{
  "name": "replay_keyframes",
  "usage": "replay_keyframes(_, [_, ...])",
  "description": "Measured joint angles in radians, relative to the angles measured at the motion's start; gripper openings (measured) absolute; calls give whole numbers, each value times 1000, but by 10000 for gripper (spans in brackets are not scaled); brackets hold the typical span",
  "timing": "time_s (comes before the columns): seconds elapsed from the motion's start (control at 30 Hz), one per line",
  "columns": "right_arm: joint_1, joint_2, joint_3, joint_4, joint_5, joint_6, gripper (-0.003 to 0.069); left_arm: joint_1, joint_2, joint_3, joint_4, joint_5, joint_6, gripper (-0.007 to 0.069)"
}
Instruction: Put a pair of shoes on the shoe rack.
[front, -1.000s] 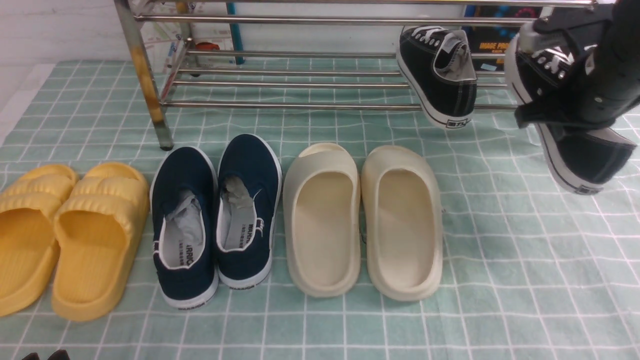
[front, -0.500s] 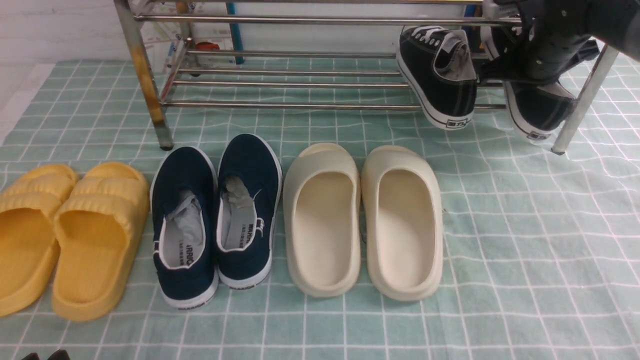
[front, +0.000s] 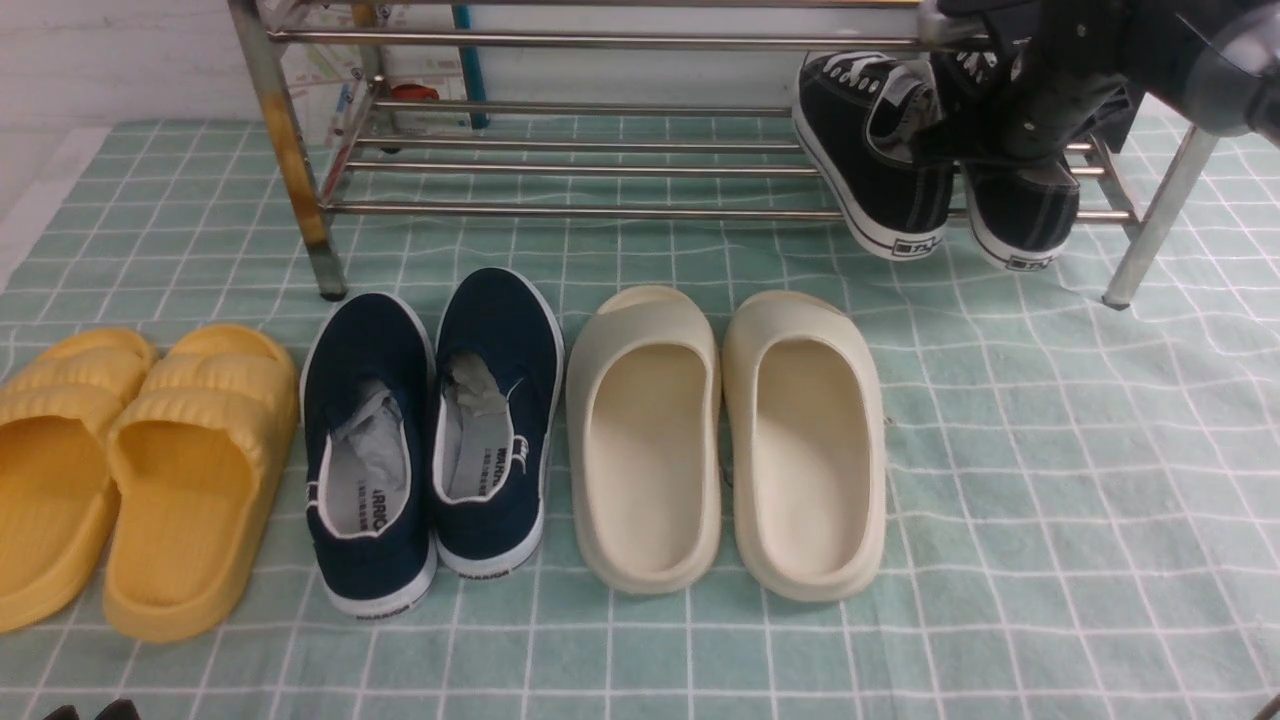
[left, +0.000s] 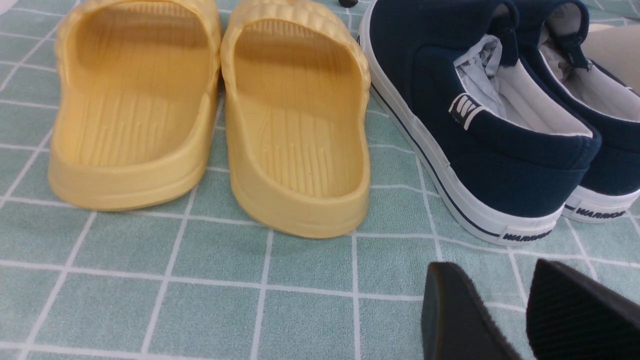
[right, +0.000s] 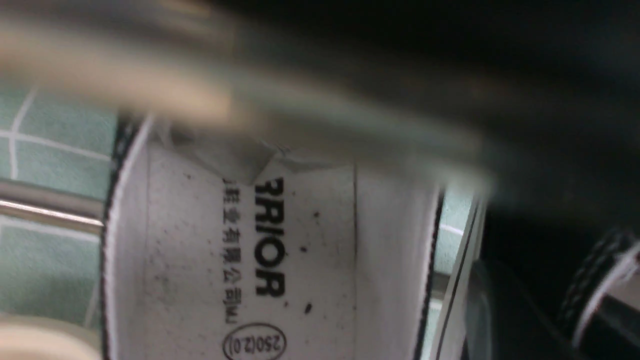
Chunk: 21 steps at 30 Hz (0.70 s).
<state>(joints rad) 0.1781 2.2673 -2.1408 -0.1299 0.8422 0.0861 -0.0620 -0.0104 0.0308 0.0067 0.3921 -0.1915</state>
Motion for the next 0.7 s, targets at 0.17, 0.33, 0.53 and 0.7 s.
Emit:
replay_keyframes(0.17, [1, -17, -16, 20, 21, 8, 412, 0, 0, 0, 0, 0, 0, 238])
replay_keyframes(0.33, [1, -117, 11, 37, 160, 8, 519, 0, 0, 0, 0, 0, 0, 238])
replay_keyframes(0.53, [1, -374, 173, 130, 165, 8, 367, 0, 0, 0, 0, 0, 0, 238])
replay_keyframes(0.7, [1, -630, 380, 113, 77, -1, 93, 0, 0, 0, 0, 0, 0, 238])
